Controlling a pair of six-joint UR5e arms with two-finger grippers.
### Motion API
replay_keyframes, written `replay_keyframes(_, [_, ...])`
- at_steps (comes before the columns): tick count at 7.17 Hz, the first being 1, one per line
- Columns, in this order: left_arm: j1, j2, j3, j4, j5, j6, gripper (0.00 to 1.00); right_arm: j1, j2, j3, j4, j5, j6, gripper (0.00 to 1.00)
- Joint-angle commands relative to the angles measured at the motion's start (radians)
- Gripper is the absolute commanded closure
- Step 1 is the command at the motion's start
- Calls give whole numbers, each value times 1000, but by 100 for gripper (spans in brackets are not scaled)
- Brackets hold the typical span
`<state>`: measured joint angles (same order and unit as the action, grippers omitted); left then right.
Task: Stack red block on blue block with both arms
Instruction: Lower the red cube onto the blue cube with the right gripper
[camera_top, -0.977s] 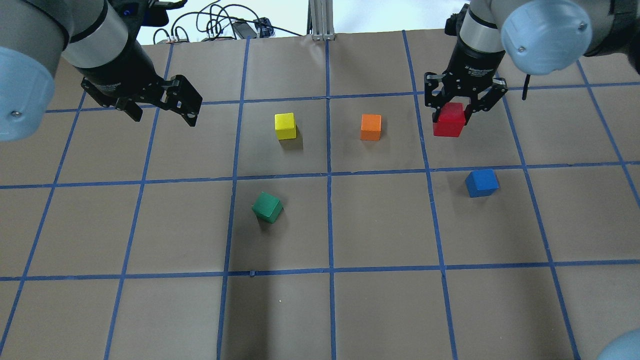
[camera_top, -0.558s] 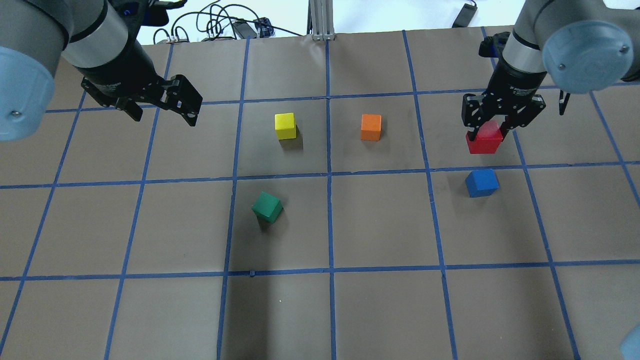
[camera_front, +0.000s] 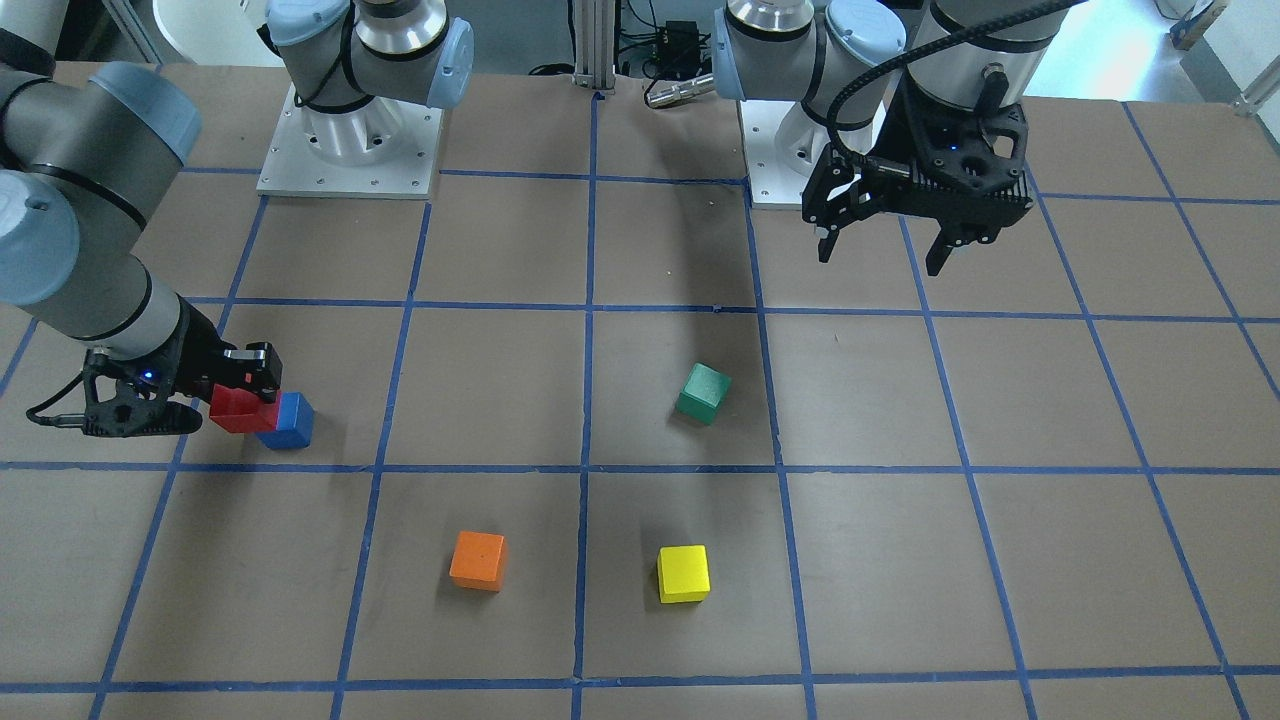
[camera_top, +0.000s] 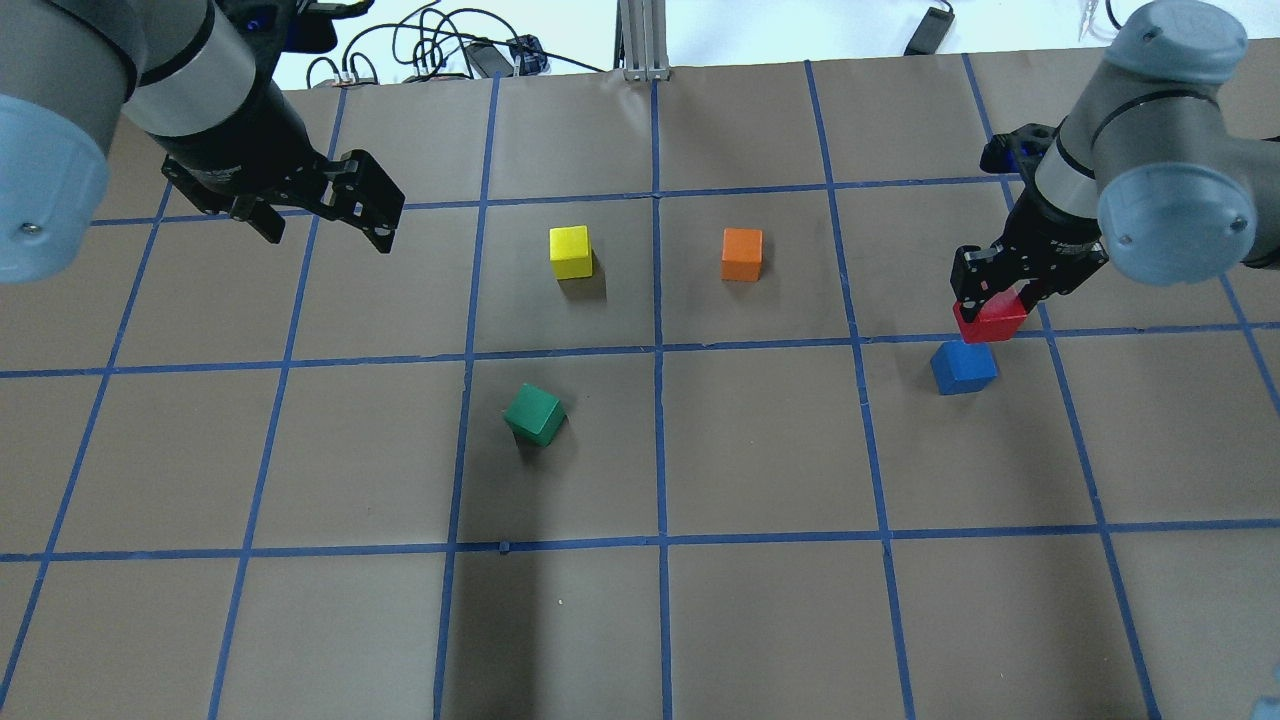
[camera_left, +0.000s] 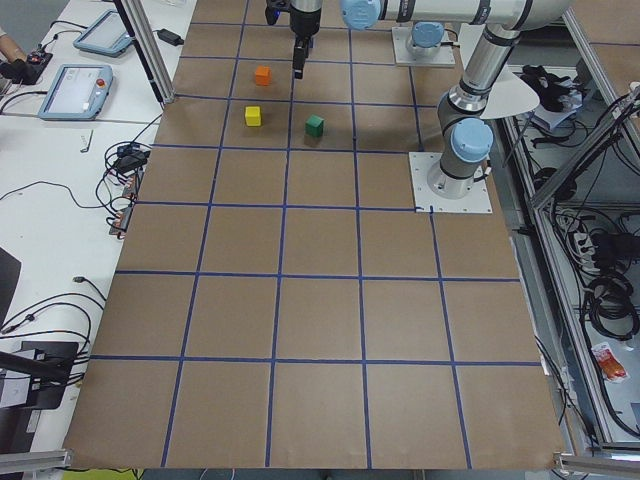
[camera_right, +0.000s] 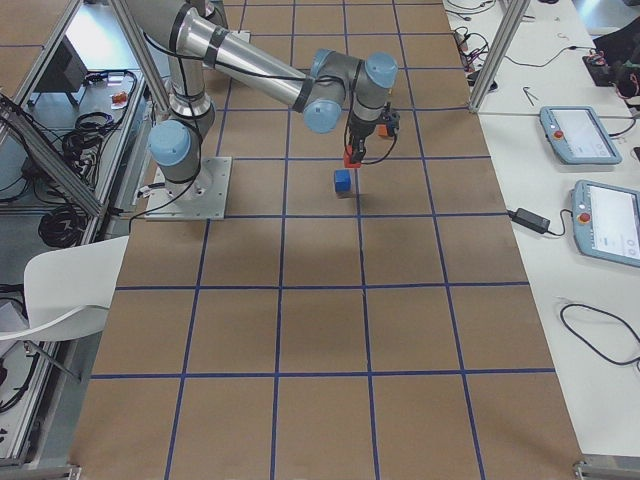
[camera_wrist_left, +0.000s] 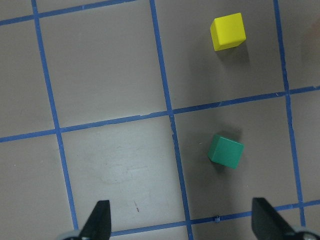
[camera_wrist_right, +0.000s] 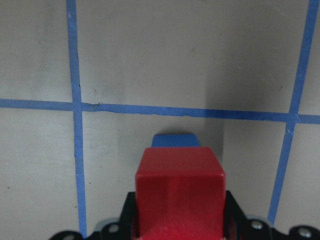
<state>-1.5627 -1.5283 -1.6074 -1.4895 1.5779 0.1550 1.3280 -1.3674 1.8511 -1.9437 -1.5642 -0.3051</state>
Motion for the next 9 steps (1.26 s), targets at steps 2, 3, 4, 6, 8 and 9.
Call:
replay_keyframes(2, [0,0,0,0,-1,0,0,-3,-1,45,-38,-16,-15,100])
replay_keyframes(3, [0,2,0,0,1,0,0,-3,-1,63,-41,-14,-15,100])
replay_keyframes(4, [0,2,0,0,-1,0,0,-3,-1,65,-43,-14,-15,100])
replay_keyframes(6, [0,2,0,0,-1,0,0,-3,1,65,-50,-16,-58,100])
replay_keyframes(8, [0,2,0,0,1,0,0,-3,5,66,-63,-14,-57,100])
replay_keyframes(9, [0,2,0,0,1,0,0,-3,7,66,-63,-14,-58,98])
